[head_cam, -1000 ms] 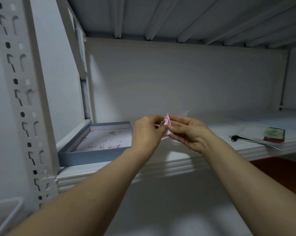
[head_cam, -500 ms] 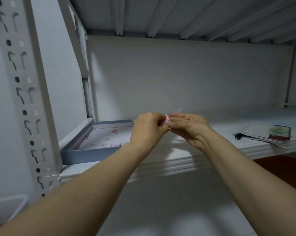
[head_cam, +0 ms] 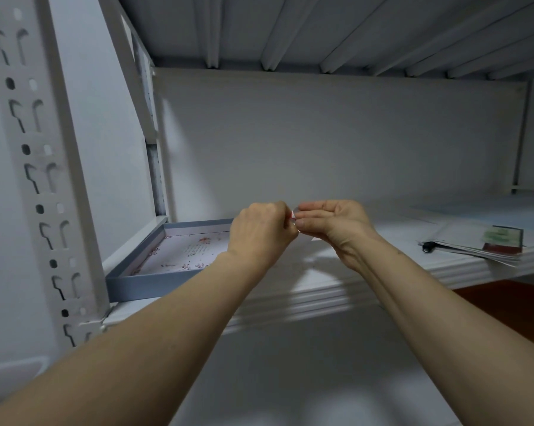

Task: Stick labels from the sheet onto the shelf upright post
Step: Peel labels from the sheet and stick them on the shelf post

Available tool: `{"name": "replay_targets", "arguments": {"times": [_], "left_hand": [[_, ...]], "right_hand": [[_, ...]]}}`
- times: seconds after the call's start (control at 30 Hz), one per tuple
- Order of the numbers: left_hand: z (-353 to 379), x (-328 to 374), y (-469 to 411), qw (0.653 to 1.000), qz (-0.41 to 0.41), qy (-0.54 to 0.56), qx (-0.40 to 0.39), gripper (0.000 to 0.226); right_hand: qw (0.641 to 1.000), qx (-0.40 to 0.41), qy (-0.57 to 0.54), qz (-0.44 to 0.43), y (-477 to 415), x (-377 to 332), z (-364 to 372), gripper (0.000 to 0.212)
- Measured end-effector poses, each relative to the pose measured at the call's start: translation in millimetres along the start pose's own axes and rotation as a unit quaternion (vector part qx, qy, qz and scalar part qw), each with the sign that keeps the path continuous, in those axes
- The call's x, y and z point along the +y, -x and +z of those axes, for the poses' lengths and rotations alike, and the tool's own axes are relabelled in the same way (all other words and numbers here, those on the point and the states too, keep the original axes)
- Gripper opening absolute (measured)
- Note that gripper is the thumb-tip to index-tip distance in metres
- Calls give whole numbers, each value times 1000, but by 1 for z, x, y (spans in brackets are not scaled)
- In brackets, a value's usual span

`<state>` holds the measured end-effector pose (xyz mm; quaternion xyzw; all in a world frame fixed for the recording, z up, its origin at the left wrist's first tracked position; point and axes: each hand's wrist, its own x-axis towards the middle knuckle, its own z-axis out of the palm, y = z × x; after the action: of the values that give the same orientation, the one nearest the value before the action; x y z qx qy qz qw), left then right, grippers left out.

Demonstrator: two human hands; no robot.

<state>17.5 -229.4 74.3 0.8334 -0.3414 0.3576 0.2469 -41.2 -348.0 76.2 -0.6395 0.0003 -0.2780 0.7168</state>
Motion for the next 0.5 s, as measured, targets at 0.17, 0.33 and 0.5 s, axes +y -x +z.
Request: {"name": "replay_targets", "arguments": {"times": [0.17, 0.33, 0.5], "left_hand": [[-1, 1, 1, 998, -14, 56, 6, 27], [-3, 3, 2, 976, -108, 188, 31, 14], [1, 5, 2, 941, -177, 289, 2, 8]], "right_hand": [[1000, 14, -22, 3, 2, 0, 2, 32], [999, 35, -23, 12, 2, 2, 2, 32], [997, 64, 28, 17, 1, 6, 0, 7]]}}
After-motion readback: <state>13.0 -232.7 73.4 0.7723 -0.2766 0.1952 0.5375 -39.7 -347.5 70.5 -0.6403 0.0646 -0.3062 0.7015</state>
